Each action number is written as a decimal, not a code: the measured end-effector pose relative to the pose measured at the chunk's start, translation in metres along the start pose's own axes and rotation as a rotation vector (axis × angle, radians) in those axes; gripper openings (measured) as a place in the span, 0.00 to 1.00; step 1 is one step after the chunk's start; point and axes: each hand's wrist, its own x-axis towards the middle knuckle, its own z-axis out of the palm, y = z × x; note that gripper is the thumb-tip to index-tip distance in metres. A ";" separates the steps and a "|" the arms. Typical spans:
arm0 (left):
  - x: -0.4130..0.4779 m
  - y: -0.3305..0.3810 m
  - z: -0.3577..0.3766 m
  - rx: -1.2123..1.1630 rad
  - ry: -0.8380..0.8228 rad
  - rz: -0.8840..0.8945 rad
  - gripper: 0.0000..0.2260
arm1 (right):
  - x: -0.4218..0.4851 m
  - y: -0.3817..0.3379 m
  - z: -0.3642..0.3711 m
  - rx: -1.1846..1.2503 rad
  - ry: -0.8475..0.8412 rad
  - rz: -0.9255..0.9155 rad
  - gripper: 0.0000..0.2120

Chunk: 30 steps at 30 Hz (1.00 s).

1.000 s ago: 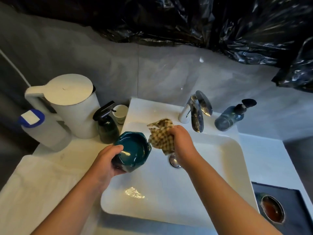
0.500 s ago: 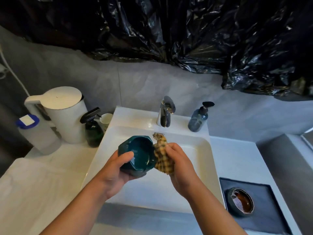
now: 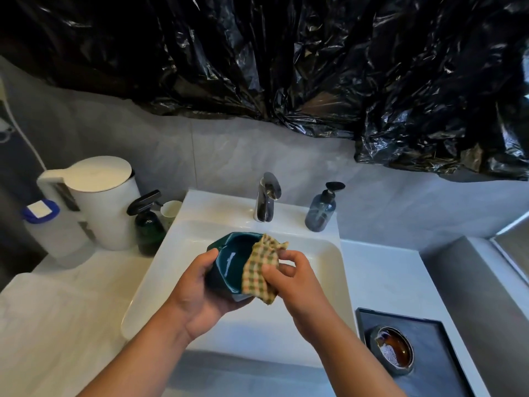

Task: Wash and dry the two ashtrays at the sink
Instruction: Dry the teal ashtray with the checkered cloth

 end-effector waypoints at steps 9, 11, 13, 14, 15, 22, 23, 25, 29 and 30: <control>0.006 -0.002 -0.001 -0.049 -0.014 0.026 0.18 | -0.005 -0.020 -0.010 -0.597 0.144 -0.148 0.13; 0.007 -0.004 0.000 -0.054 -0.009 0.027 0.18 | -0.006 -0.023 -0.013 -0.585 0.145 -0.162 0.14; 0.007 -0.005 0.003 -0.047 0.000 0.039 0.19 | -0.005 -0.025 -0.016 -0.547 0.151 -0.182 0.15; 0.007 -0.005 0.004 -0.043 0.005 0.043 0.18 | -0.005 -0.027 -0.018 -0.537 0.160 -0.194 0.16; 0.007 -0.004 0.004 -0.041 0.008 0.046 0.18 | -0.004 -0.028 -0.021 -0.527 0.174 -0.207 0.16; 0.011 0.001 0.002 0.031 0.060 0.061 0.18 | -0.003 -0.052 -0.047 -0.708 0.191 -0.299 0.16; 0.011 0.002 0.002 0.039 0.062 0.059 0.19 | -0.002 -0.055 -0.050 -0.782 0.187 -0.326 0.13; 0.013 0.001 0.002 0.051 0.065 0.056 0.19 | -0.004 -0.063 -0.054 -0.935 0.143 -0.357 0.07; 0.015 0.000 0.004 0.081 0.057 0.049 0.18 | -0.003 -0.072 -0.060 -1.257 0.121 -0.444 0.11; 0.016 0.000 0.004 0.085 0.050 0.045 0.18 | -0.002 -0.072 -0.060 -1.277 0.138 -0.476 0.10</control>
